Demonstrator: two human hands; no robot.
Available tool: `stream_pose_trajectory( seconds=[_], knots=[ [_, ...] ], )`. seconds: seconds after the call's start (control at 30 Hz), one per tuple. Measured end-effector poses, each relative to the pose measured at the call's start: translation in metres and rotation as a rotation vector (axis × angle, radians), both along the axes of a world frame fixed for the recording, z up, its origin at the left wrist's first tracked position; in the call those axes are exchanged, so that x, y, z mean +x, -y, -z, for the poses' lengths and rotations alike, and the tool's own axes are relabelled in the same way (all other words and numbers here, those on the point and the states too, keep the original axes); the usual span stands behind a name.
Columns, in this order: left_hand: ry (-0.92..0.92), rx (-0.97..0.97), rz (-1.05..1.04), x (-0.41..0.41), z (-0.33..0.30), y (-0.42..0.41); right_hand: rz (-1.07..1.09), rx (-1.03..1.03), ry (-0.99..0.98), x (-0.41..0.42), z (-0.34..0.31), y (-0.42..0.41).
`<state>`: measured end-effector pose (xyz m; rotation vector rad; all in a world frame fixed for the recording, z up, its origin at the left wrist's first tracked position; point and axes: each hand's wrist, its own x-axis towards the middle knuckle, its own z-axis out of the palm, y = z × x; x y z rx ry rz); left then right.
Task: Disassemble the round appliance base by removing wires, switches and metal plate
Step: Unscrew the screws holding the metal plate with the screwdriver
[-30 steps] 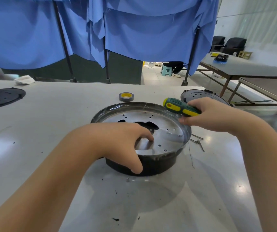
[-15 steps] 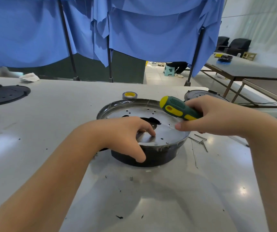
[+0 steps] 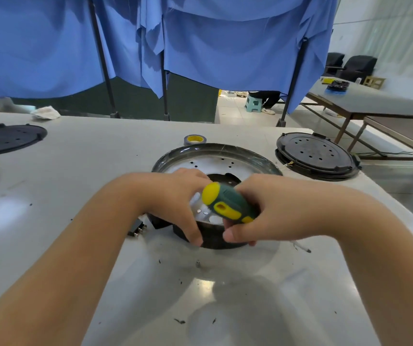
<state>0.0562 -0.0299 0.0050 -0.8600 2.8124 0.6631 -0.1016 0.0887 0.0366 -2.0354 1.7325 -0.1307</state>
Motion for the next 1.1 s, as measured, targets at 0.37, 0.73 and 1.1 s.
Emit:
stream_pose_trajectory(
  seconds=[0.37, 0.73, 1.1],
  knots=[
    [-0.019, 0.129, -0.065, 0.019, -0.01, 0.011, -0.162, -0.335, -0.405, 0.058, 0.042, -0.004],
    [0.014, 0.149, -0.108, 0.019, -0.013, 0.006, -0.164, -0.381, -0.397, 0.069, 0.075, 0.004],
    [0.011, 0.128, -0.095, 0.018, -0.013, 0.008, -0.191, -0.205, -0.266, 0.05, 0.031, -0.003]
  ],
)
